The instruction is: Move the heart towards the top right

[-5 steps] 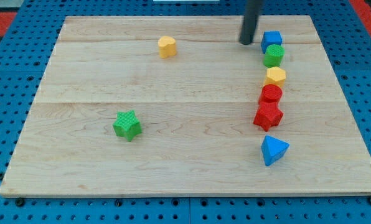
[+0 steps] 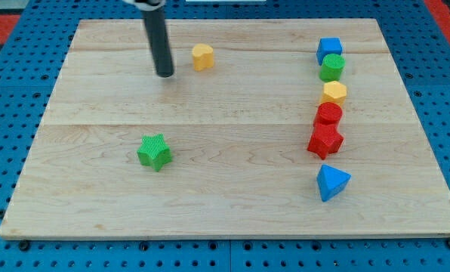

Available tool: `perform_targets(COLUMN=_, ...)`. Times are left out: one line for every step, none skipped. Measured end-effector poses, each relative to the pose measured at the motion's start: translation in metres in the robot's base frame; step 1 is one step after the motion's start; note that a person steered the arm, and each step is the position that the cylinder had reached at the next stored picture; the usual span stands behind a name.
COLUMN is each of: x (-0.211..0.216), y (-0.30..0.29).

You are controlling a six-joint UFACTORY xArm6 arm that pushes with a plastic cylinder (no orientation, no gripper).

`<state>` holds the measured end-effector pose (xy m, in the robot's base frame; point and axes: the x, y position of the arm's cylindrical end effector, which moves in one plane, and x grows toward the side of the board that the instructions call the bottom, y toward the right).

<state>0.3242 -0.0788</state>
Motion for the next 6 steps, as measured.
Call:
perform_targets(x=-0.037, y=0.054)
perform_targets(x=-0.045, y=0.037)
perform_targets(x=-0.052, y=0.037)
perform_targets(x=-0.068, y=0.074)
perform_targets(x=-0.088, y=0.090)
perform_targets(x=-0.093, y=0.104)
